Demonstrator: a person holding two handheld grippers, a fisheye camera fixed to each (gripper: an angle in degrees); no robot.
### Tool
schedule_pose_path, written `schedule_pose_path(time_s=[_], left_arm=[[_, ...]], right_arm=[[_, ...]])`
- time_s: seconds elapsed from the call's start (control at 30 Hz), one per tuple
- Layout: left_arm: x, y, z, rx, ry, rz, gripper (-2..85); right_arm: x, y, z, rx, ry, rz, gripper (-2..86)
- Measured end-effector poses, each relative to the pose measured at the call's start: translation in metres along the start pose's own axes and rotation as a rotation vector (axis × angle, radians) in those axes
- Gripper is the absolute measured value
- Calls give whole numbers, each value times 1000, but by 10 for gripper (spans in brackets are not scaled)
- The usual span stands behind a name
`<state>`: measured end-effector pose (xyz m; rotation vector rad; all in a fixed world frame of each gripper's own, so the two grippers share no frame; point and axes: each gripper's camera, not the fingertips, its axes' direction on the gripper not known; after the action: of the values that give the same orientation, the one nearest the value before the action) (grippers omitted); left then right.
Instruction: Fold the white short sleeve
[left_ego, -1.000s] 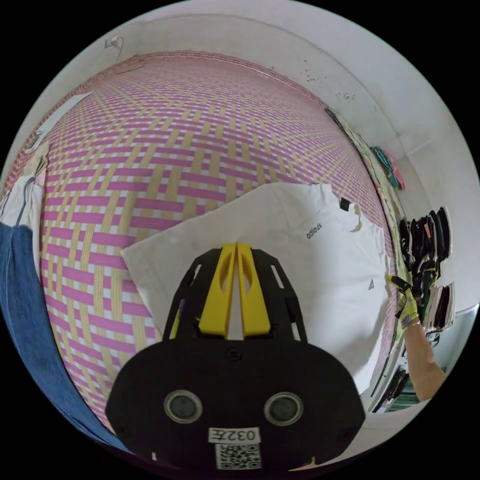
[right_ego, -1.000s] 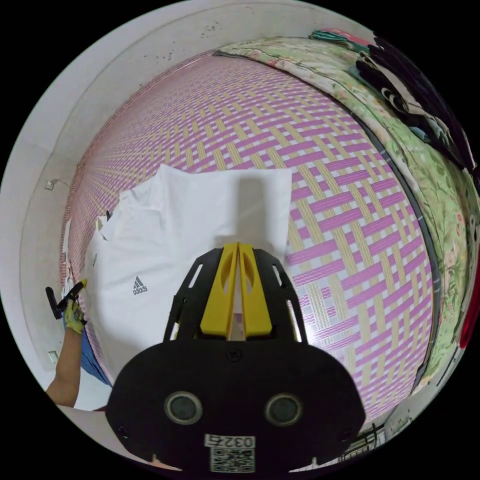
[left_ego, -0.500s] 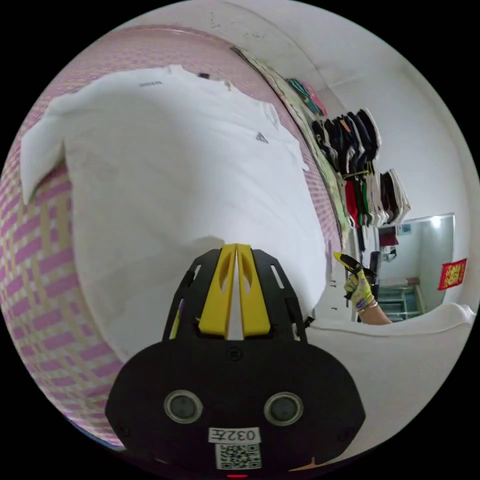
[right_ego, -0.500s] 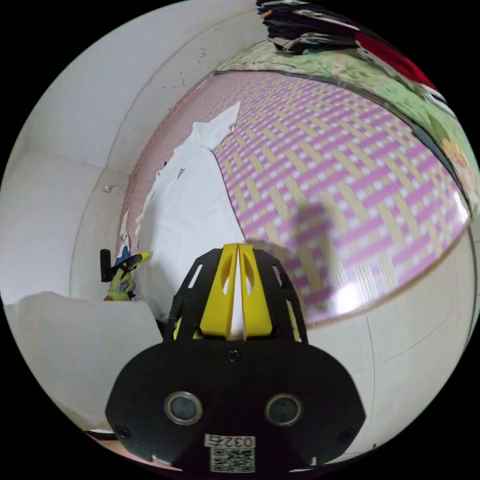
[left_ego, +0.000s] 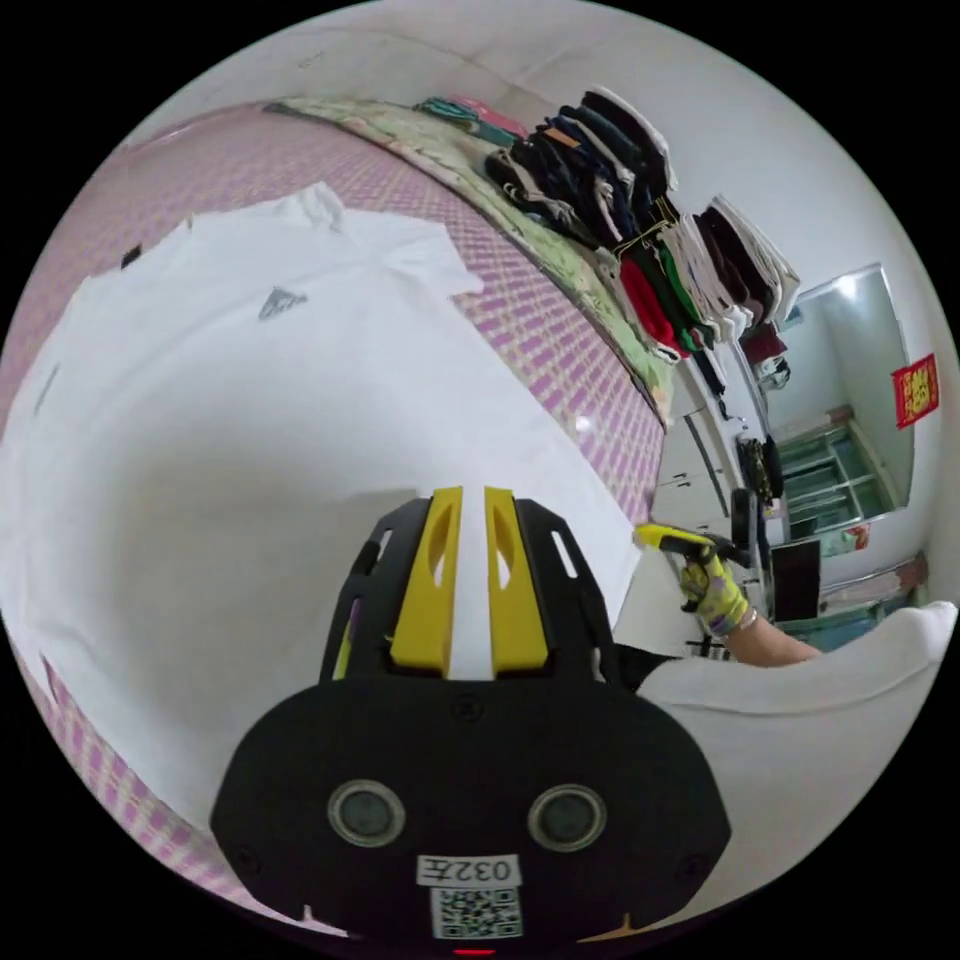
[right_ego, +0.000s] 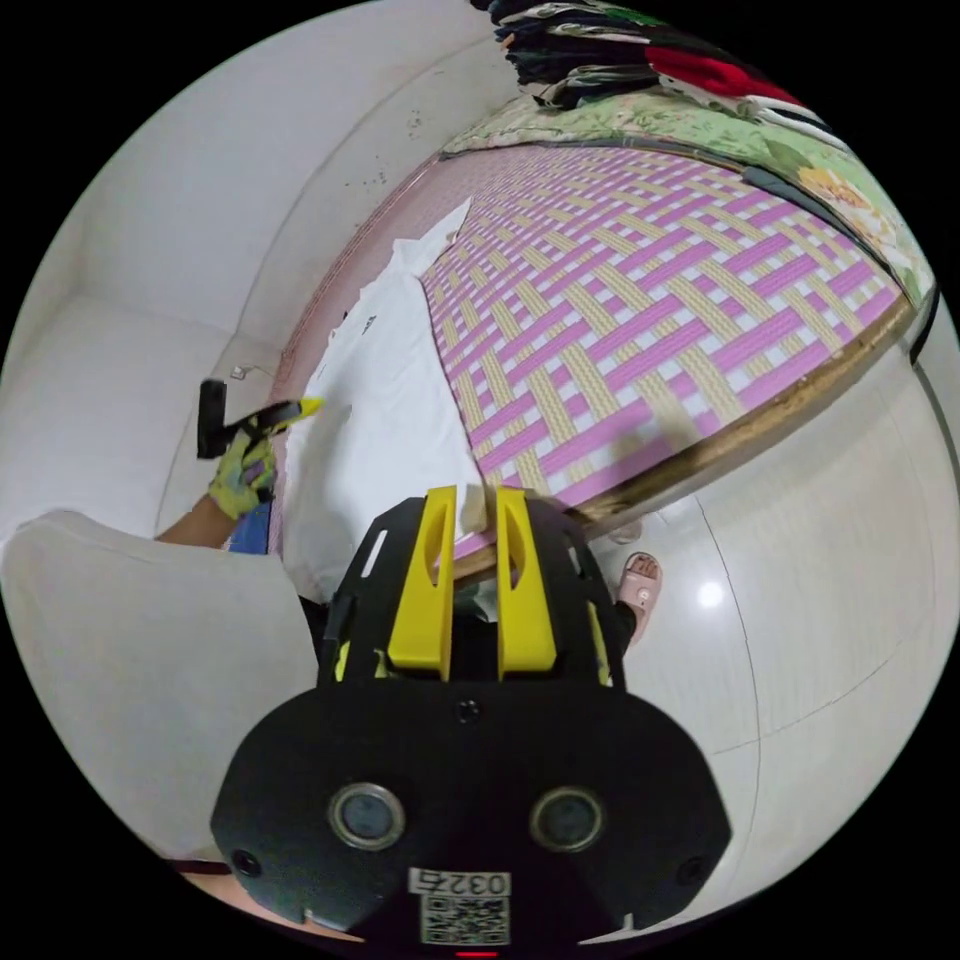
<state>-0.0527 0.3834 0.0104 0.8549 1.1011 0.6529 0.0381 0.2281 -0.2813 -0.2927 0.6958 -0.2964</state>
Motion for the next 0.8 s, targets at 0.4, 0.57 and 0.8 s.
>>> schedule_pose_path(time_s=[0.4, 0.57, 0.8], left_arm=[[125, -236, 86, -180, -408, 341, 106], [146, -257, 127, -283, -553, 395, 103], [112, -252, 111, -218, -493, 213, 8]], right_arm=[[4, -3, 5, -103, -74, -90, 66], [3, -1, 3, -125, -82, -79, 65], [-3, 4, 2, -129, -95, -42, 47]])
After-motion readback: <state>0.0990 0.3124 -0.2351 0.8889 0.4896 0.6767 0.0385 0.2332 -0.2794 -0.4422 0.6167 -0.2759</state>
